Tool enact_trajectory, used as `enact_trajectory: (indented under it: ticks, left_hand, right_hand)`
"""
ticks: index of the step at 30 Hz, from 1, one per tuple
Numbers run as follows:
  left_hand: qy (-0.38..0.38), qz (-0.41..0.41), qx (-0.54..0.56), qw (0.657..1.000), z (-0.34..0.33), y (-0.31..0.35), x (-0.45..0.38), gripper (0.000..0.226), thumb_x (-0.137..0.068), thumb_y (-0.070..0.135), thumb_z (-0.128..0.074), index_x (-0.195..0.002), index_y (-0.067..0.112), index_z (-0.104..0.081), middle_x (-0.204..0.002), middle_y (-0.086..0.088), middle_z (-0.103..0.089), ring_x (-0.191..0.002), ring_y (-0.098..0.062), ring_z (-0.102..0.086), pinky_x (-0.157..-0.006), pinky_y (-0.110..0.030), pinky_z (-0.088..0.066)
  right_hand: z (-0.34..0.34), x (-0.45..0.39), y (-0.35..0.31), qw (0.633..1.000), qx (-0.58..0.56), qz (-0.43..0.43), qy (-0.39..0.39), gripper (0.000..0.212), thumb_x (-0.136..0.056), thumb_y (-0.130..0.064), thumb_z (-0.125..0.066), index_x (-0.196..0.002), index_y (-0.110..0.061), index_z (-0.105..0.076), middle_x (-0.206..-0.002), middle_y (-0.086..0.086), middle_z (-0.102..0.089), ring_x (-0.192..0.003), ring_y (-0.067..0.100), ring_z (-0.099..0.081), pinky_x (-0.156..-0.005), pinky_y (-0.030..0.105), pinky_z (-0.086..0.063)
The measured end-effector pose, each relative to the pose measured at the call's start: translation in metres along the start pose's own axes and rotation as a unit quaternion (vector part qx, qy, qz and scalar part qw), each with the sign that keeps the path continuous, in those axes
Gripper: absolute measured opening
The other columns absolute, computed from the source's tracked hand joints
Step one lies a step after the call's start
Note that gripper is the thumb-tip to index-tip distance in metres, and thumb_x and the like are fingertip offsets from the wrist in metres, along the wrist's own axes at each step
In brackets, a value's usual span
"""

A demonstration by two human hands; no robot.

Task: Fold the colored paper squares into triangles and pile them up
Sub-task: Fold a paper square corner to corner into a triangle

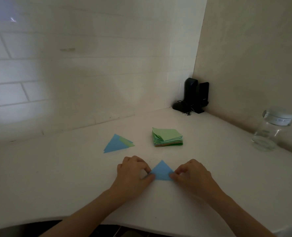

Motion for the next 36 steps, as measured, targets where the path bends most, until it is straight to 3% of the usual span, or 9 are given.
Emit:
enact_trajectory:
  ticks: [4,9,13,16,22,28,31,33,36]
  left_hand:
    - [0.014,0.039,-0.06,0.997,-0.006,0.0,-0.005,0.029,-0.08,0.064,-0.055,-0.075,0.036,-0.053,-0.098,0.013,-0.044,-0.103,-0.009,-0.035,-0.081,-0.027,-0.024]
    - [0.027,0.052,-0.062,0.996,-0.01,-0.002,-0.008,0.038,-0.072,0.071,-0.056,-0.079,0.034,-0.049,-0.093,0.015,-0.041,-0.098,-0.009,-0.034,-0.079,-0.028,-0.021]
    - [-0.002,0.057,-0.016,0.998,0.001,-0.008,-0.008,0.023,-0.077,0.057,-0.063,-0.083,0.039,-0.051,-0.095,0.016,-0.043,-0.099,-0.009,-0.036,-0.082,-0.028,-0.024]
    - [-0.002,0.02,0.008,1.0,0.006,-0.011,-0.003,0.01,-0.082,0.042,-0.065,-0.085,0.039,-0.056,-0.094,0.014,-0.048,-0.093,-0.008,-0.042,-0.082,-0.026,-0.03]
    - [0.03,-0.077,0.056,0.995,-0.007,0.005,0.001,0.03,-0.084,0.001,-0.056,-0.106,0.021,-0.061,-0.098,0.006,-0.055,-0.078,0.0,-0.046,-0.069,-0.007,-0.033]
    - [0.009,-0.047,0.043,0.998,-0.008,0.009,-0.001,0.038,-0.084,0.032,-0.067,-0.117,0.025,-0.052,-0.106,0.007,-0.049,-0.089,-0.007,-0.044,-0.079,-0.021,-0.042]
    - [0.002,-0.027,0.073,0.997,-0.006,0.01,-0.003,0.039,-0.081,0.03,-0.07,-0.116,0.024,-0.054,-0.104,0.007,-0.053,-0.084,-0.007,-0.047,-0.077,-0.02,-0.043]
    - [-0.01,-0.001,0.112,0.994,-0.004,0.011,-0.006,0.035,-0.08,0.027,-0.071,-0.112,0.025,-0.057,-0.098,0.009,-0.057,-0.074,-0.005,-0.049,-0.07,-0.013,-0.04]
    - [-0.031,0.027,0.176,0.983,0.002,0.014,-0.011,0.014,-0.08,0.024,-0.071,-0.092,0.025,-0.064,-0.077,0.013,-0.062,-0.06,0.0,-0.049,-0.059,-0.008,-0.038]
  right_hand:
    - [-0.004,0.003,0.004,0.999,-0.026,-0.002,0.043,0.024,-0.075,-0.055,-0.065,-0.061,-0.037,-0.055,-0.083,-0.014,-0.049,-0.088,0.009,-0.051,-0.089,0.035,-0.042]
    - [-0.006,0.001,0.009,0.996,-0.05,0.014,0.068,0.026,-0.068,-0.055,-0.072,-0.067,-0.032,-0.06,-0.083,-0.011,-0.05,-0.079,0.004,-0.05,-0.083,0.032,-0.044]
    - [0.0,-0.002,0.017,0.995,-0.074,0.031,0.054,0.021,-0.068,-0.042,-0.078,-0.068,-0.03,-0.06,-0.081,-0.009,-0.054,-0.073,0.002,-0.05,-0.063,0.012,-0.038]
    - [0.002,-0.001,0.021,0.994,-0.072,0.052,0.061,0.019,-0.069,-0.038,-0.078,-0.069,-0.032,-0.061,-0.079,-0.01,-0.055,-0.07,0.001,-0.05,-0.062,0.008,-0.038]
    - [-0.01,-0.009,0.009,0.999,-0.003,0.006,0.034,0.038,-0.064,-0.06,-0.073,-0.084,-0.033,-0.055,-0.093,-0.01,-0.052,-0.089,0.008,-0.053,-0.083,0.029,-0.047]
    - [-0.006,-0.008,0.001,0.999,-0.044,-0.007,0.008,0.027,-0.063,-0.046,-0.079,-0.075,-0.031,-0.059,-0.082,-0.012,-0.057,-0.085,0.01,-0.059,-0.079,0.029,-0.05]
    - [-0.002,-0.001,0.001,0.994,-0.097,0.046,0.024,0.026,-0.065,-0.034,-0.082,-0.062,-0.035,-0.056,-0.074,-0.015,-0.059,-0.07,-0.003,-0.059,-0.06,0.008,-0.042]
    - [0.0,0.001,0.003,0.989,-0.136,0.061,0.029,0.027,-0.065,-0.028,-0.083,-0.061,-0.035,-0.058,-0.067,-0.016,-0.06,-0.063,-0.013,-0.057,-0.057,0.005,-0.041]
    - [0.003,-0.002,0.005,0.978,-0.195,0.052,0.05,0.022,-0.064,-0.025,-0.084,-0.068,-0.028,-0.063,-0.067,-0.008,-0.067,-0.059,-0.004,-0.058,-0.055,0.006,-0.04]
Point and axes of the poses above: each hand's wrist, its own x-axis away from the middle knuckle, its own z-axis out of the back of the hand, y = z × x, the point moved 2 cm from there along -x, towards the middle knuckle
